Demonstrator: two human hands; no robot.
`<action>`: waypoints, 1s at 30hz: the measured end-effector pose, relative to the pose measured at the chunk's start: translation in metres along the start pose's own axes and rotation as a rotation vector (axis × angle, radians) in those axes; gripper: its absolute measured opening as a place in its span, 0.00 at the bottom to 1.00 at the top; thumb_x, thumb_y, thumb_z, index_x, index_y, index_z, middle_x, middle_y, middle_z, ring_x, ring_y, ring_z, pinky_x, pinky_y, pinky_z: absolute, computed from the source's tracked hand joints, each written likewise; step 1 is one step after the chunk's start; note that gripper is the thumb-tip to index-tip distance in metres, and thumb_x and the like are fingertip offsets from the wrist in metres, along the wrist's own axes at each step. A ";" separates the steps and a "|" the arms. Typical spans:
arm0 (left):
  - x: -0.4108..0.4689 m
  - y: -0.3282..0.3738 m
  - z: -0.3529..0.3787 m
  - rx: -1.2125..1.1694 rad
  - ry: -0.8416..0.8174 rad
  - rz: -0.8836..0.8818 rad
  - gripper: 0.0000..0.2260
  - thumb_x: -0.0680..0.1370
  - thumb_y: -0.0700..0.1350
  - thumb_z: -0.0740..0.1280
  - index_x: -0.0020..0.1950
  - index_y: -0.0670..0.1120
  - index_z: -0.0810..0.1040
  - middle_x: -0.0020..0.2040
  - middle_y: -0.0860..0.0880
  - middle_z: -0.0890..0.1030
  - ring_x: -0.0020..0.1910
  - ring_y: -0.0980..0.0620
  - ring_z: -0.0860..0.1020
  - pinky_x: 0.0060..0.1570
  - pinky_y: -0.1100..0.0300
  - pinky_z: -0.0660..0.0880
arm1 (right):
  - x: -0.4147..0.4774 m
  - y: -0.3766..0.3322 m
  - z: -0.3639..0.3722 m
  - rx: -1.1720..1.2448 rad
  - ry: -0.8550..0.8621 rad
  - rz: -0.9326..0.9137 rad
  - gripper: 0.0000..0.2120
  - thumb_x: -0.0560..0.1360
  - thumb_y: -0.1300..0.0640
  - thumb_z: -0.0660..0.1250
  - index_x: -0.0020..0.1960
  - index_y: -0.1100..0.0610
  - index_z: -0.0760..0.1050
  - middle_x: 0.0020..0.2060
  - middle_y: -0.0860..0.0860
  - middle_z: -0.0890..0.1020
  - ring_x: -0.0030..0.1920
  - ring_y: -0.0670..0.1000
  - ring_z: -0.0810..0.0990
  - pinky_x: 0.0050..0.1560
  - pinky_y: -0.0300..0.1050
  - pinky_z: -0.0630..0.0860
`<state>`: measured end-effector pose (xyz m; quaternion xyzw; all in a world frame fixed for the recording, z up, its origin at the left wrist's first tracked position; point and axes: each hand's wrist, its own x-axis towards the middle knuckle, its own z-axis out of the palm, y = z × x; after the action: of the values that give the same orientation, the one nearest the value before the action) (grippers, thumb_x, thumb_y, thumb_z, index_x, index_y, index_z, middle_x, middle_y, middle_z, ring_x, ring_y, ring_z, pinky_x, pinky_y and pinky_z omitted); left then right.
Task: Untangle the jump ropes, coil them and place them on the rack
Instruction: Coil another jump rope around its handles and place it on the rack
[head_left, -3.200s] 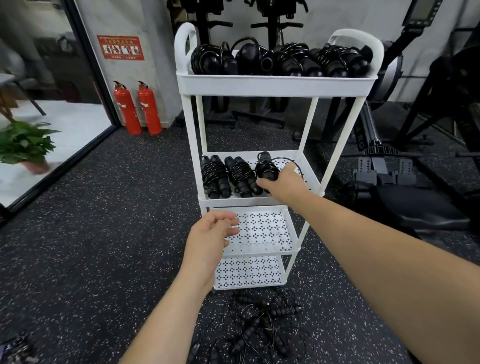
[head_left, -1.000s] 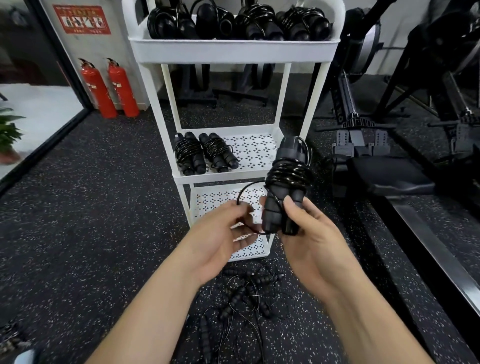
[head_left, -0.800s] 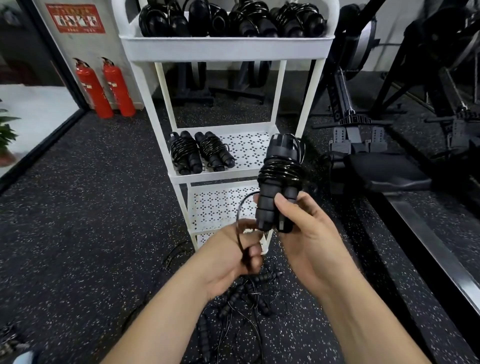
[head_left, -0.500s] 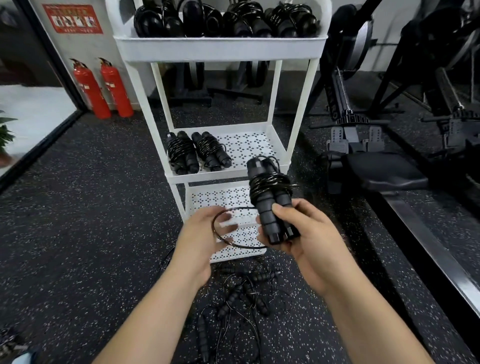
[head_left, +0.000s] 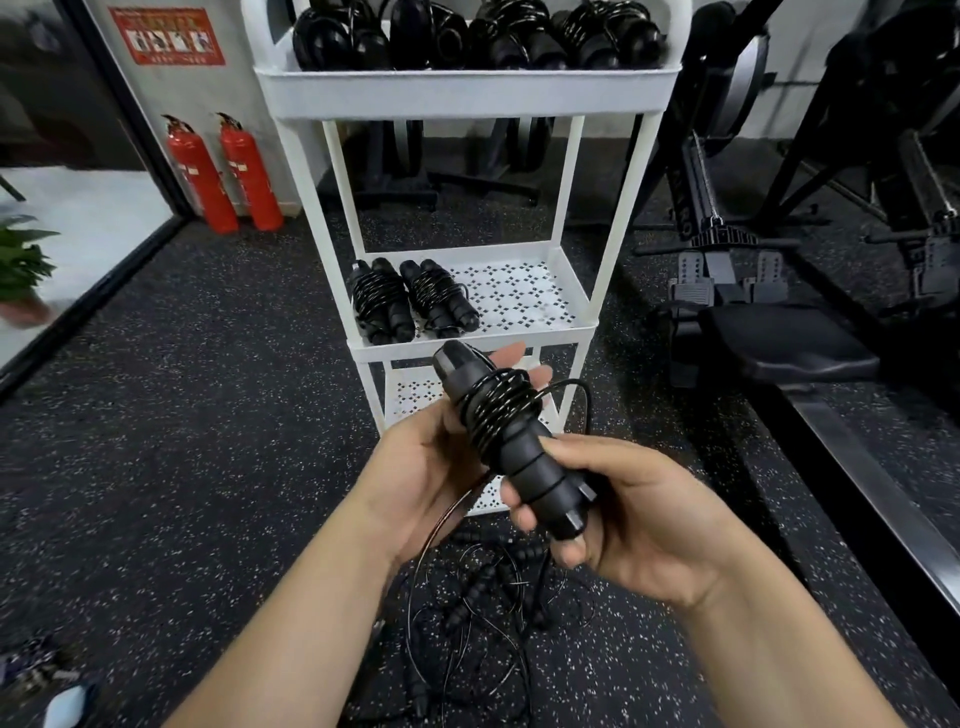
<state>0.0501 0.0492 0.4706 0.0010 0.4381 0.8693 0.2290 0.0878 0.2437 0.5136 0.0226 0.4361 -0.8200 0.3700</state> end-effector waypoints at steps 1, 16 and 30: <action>0.001 0.000 0.001 -0.062 -0.093 -0.026 0.24 0.85 0.49 0.53 0.75 0.47 0.78 0.75 0.38 0.77 0.75 0.36 0.74 0.73 0.41 0.71 | 0.000 0.000 0.000 0.005 -0.020 0.010 0.15 0.78 0.57 0.71 0.61 0.65 0.85 0.49 0.65 0.83 0.41 0.56 0.84 0.28 0.42 0.81; 0.012 -0.013 -0.005 0.100 -0.027 -0.162 0.14 0.85 0.42 0.61 0.62 0.41 0.84 0.44 0.44 0.81 0.37 0.48 0.73 0.34 0.58 0.73 | -0.003 -0.001 -0.004 -0.160 -0.008 -0.046 0.15 0.82 0.60 0.72 0.65 0.67 0.79 0.53 0.68 0.84 0.45 0.58 0.86 0.33 0.46 0.86; 0.008 -0.016 -0.008 1.011 0.159 0.104 0.11 0.86 0.56 0.66 0.48 0.59 0.86 0.32 0.57 0.74 0.31 0.53 0.68 0.34 0.57 0.64 | 0.002 -0.006 -0.019 -0.295 0.462 -0.393 0.22 0.78 0.55 0.73 0.69 0.59 0.73 0.56 0.69 0.85 0.45 0.58 0.85 0.32 0.48 0.79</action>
<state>0.0478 0.0544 0.4516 0.0672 0.8192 0.5562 0.1222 0.0774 0.2584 0.5050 0.0694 0.6182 -0.7771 0.0956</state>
